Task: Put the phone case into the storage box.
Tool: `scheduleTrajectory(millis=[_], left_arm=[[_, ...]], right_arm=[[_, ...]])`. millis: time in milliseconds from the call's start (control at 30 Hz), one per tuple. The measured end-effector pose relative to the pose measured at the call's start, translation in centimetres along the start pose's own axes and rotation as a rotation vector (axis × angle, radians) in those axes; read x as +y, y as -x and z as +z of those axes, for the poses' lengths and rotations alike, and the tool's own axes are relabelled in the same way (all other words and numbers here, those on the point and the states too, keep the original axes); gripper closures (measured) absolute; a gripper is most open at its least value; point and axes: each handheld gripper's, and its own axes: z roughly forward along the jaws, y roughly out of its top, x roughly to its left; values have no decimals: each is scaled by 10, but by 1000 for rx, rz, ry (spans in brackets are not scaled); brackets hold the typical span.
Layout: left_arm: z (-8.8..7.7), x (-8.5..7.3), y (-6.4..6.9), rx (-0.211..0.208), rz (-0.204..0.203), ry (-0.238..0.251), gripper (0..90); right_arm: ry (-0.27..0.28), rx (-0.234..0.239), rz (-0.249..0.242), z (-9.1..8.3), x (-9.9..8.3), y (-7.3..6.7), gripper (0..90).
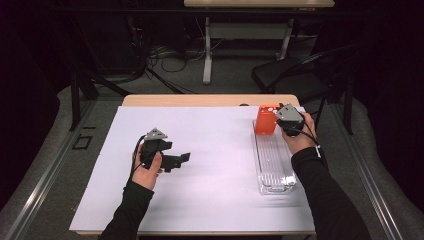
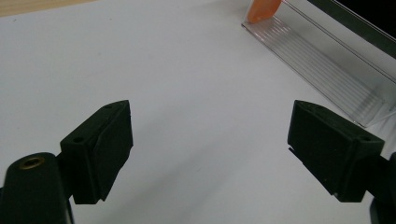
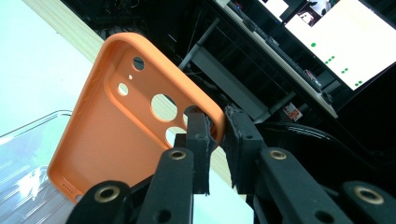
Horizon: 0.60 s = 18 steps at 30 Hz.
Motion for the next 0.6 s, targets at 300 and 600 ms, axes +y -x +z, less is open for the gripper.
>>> scheduleTrajectory(millis=[300,600], left_arm=[[0,0,0,0,1,-2,143],[0,0,0,2,0,1,143]], right_arm=[[-5,7,17,1,1,0,784],[-9,10,25,2,1,-1,746]])
